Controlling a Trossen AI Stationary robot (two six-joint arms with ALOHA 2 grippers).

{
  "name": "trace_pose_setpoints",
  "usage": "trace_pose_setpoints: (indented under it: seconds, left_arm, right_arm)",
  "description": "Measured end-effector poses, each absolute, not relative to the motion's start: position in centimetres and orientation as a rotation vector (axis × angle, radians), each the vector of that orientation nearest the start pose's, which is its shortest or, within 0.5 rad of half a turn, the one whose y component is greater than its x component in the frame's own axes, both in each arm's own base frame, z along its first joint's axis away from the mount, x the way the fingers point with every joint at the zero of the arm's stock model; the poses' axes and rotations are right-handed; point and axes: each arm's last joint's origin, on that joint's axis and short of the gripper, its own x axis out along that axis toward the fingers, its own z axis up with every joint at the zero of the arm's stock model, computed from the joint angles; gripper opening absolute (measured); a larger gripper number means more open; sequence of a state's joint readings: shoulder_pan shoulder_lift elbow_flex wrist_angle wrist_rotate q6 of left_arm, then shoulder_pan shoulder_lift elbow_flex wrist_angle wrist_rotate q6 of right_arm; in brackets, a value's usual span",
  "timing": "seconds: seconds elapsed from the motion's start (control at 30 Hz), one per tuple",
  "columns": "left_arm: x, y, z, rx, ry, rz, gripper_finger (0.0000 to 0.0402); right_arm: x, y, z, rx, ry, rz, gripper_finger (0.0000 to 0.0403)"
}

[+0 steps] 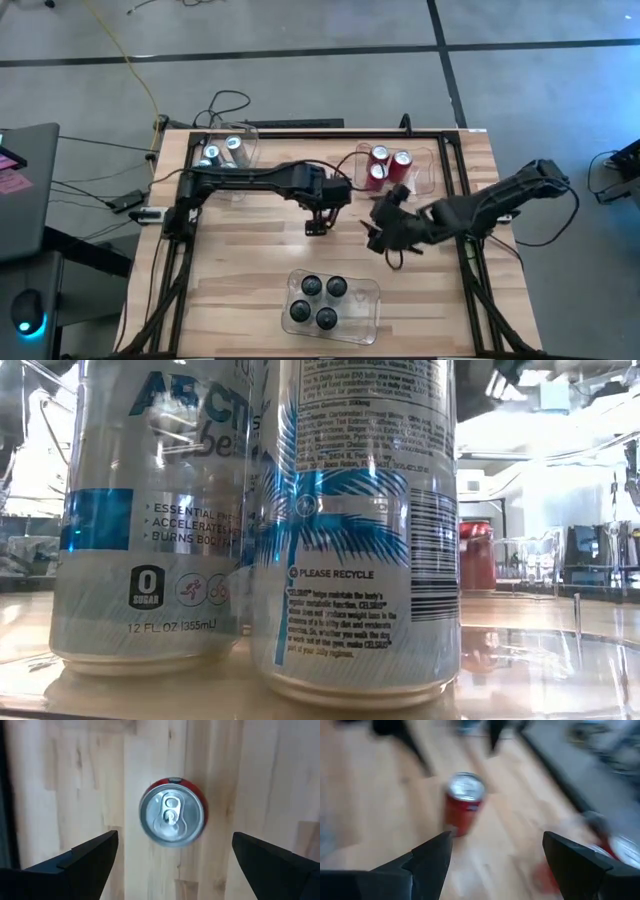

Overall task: Sort soda cans
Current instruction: Put the red soda can into the top right transparent bin

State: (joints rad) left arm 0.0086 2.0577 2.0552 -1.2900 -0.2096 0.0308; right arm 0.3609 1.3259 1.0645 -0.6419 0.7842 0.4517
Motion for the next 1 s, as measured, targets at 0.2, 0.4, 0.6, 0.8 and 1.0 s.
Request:
trace_pose_setpoints:
  seconds: [0.2,0.4,0.6,0.8,1.0]
  left_arm:
    - [38.5,0.3,33.7,0.173,1.157,0.149,0.0387]
    - [33.6,0.3,34.4,0.184,1.033,0.145,0.0387]
    - [29.8,0.6,32.5,0.195,0.858,0.126,0.0387]
    - [28.5,1.7,29.3,0.166,0.741,0.173,0.0387]
    - [28.9,3.2,25.4,0.127,0.759,0.181,0.0387]
  right_arm:
    - [28.5,3.9,28.2,-0.096,0.691,-0.323,0.0329]
    - [31.2,1.3,26.5,-0.172,0.700,-0.128,0.0329]
    - [32.4,-2.0,26.1,-0.158,0.650,0.012,0.0329]
    - [32.6,-4.9,25.9,-0.065,0.612,0.070,0.0330]
    - [33.7,-5.5,24.5,0.011,0.603,0.118,0.0353]
